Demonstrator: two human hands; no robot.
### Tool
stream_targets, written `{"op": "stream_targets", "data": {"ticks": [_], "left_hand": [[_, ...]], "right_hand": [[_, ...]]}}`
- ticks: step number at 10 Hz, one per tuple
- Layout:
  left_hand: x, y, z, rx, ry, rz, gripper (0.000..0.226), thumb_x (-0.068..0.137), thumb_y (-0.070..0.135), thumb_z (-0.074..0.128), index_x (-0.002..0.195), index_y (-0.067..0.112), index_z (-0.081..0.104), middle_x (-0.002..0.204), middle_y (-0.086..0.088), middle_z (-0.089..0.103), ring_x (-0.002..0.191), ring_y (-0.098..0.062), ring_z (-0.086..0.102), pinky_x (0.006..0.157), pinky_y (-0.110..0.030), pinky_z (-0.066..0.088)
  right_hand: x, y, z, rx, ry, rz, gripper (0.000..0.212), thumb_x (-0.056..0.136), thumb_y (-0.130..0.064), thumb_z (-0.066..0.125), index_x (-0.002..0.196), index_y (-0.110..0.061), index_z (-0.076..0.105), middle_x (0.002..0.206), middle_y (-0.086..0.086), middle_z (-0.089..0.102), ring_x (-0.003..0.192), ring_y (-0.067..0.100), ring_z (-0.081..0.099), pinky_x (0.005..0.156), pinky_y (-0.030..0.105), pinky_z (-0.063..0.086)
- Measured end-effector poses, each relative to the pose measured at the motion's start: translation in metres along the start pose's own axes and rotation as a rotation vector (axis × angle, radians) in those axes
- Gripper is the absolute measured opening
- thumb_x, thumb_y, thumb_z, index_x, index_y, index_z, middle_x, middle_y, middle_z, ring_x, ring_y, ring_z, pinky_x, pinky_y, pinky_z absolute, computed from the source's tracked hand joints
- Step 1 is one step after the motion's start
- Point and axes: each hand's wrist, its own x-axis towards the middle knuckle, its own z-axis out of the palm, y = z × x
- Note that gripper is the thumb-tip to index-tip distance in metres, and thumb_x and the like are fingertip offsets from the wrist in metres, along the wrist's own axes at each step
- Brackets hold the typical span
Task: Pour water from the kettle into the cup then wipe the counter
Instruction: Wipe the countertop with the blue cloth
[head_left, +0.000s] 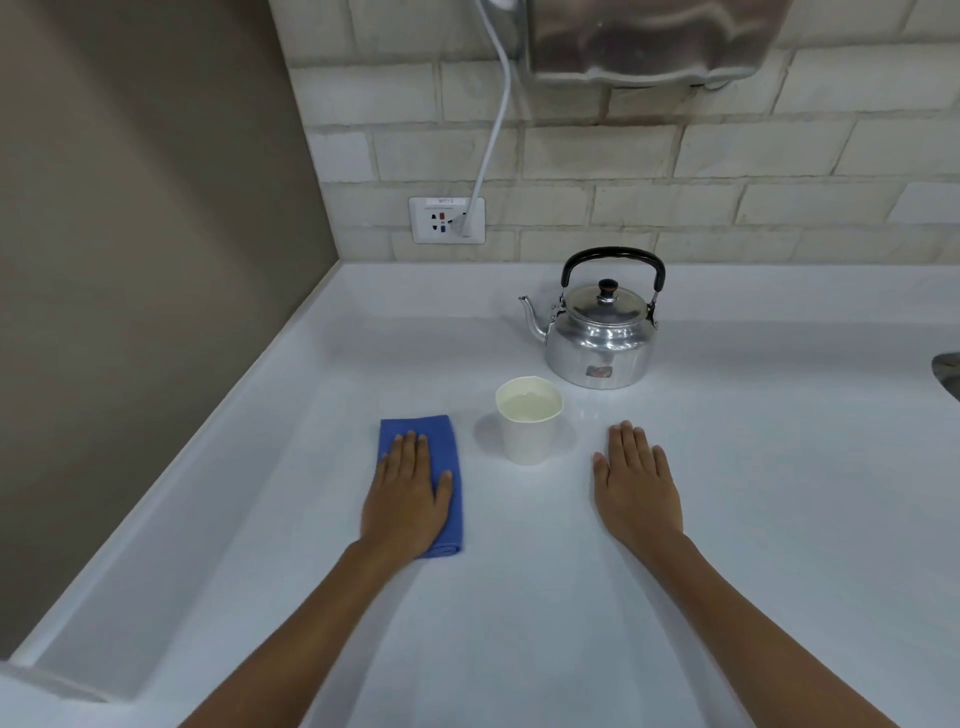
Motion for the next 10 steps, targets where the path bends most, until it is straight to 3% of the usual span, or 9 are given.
{"op": "stream_targets", "data": {"ticks": [1,2,3,4,5,6,8,9,10], "left_hand": [[-0.010,0.013,0.007,0.021,-0.004,0.084,0.059,0.097,0.045,0.016,0.146,0.020,-0.007,0.158,-0.007,-0.006,0.146,-0.021,-0.008,0.117,-0.032,-0.008],[-0.036,-0.007,0.008,-0.001,-0.011,0.304,0.061,0.093,0.056,0.011,0.144,0.031,-0.010,0.157,0.006,-0.010,0.142,-0.011,-0.017,0.113,-0.022,-0.019],[-0.039,-0.036,-0.002,-0.006,-0.024,0.386,0.060,0.090,0.060,0.012,0.142,0.039,-0.011,0.153,0.017,-0.013,0.140,-0.002,-0.019,0.109,-0.013,-0.020],[-0.014,-0.048,-0.008,-0.006,-0.006,0.264,0.060,0.093,0.055,0.019,0.141,0.037,-0.013,0.152,0.017,-0.013,0.142,-0.002,-0.012,0.111,-0.014,-0.012],[0.027,-0.032,-0.005,-0.009,0.007,0.090,0.061,0.096,0.048,0.024,0.147,0.025,-0.001,0.158,0.004,-0.003,0.145,-0.011,-0.004,0.118,-0.029,0.000],[0.055,-0.003,0.003,0.003,-0.029,0.032,0.060,0.097,0.046,0.021,0.148,0.021,0.001,0.159,-0.004,-0.002,0.146,-0.019,-0.003,0.119,-0.035,0.000],[0.040,0.008,0.013,-0.009,-0.037,0.175,0.060,0.095,0.051,0.017,0.146,0.027,-0.004,0.158,0.004,-0.006,0.145,-0.016,-0.008,0.117,-0.031,-0.007],[0.012,-0.008,0.012,-0.017,-0.023,0.335,0.063,0.088,0.061,0.005,0.142,0.036,-0.013,0.152,0.017,-0.013,0.143,-0.005,-0.014,0.114,-0.020,-0.014],[0.009,-0.033,0.003,-0.031,-0.049,0.333,0.063,0.084,0.066,0.007,0.139,0.043,-0.013,0.152,0.023,-0.011,0.138,0.004,-0.016,0.113,-0.014,-0.013]], "right_hand": [[-0.001,0.003,-0.001,-0.002,-0.013,-0.013,0.054,0.099,-0.032,0.014,0.146,-0.007,0.003,0.158,0.008,0.004,0.146,0.019,0.000,0.121,0.038,0.004],[0.000,0.005,-0.001,-0.003,-0.015,-0.025,0.054,0.099,-0.032,0.014,0.146,-0.007,0.001,0.159,0.007,0.002,0.146,0.018,-0.001,0.121,0.037,0.003],[0.000,0.005,0.000,0.000,-0.018,-0.026,0.054,0.099,-0.033,0.013,0.146,-0.007,0.001,0.159,0.007,0.001,0.146,0.018,-0.002,0.121,0.037,0.002],[0.000,0.005,0.001,-0.008,-0.009,-0.022,0.054,0.099,-0.032,0.013,0.146,-0.007,0.000,0.159,0.008,0.002,0.146,0.019,-0.002,0.120,0.037,0.002],[0.001,0.003,0.002,-0.014,0.002,-0.022,0.055,0.099,-0.032,0.012,0.145,-0.006,0.000,0.158,0.009,0.001,0.146,0.019,-0.001,0.120,0.037,0.001],[0.002,0.003,0.002,-0.007,-0.009,-0.026,0.055,0.099,-0.032,0.012,0.145,-0.006,0.000,0.158,0.009,0.001,0.146,0.019,-0.002,0.120,0.037,0.001],[0.002,0.004,0.000,-0.007,-0.018,-0.036,0.055,0.099,-0.032,0.012,0.145,-0.006,-0.001,0.158,0.009,0.000,0.146,0.019,-0.003,0.120,0.037,0.001],[0.002,0.005,0.000,-0.003,-0.020,-0.039,0.055,0.099,-0.033,0.012,0.145,-0.007,-0.003,0.158,0.008,-0.002,0.145,0.019,-0.004,0.120,0.037,-0.001],[0.001,0.005,0.001,-0.013,-0.019,-0.044,0.055,0.099,-0.033,0.011,0.145,-0.007,-0.004,0.158,0.008,-0.003,0.145,0.019,-0.006,0.120,0.037,-0.002]]}}
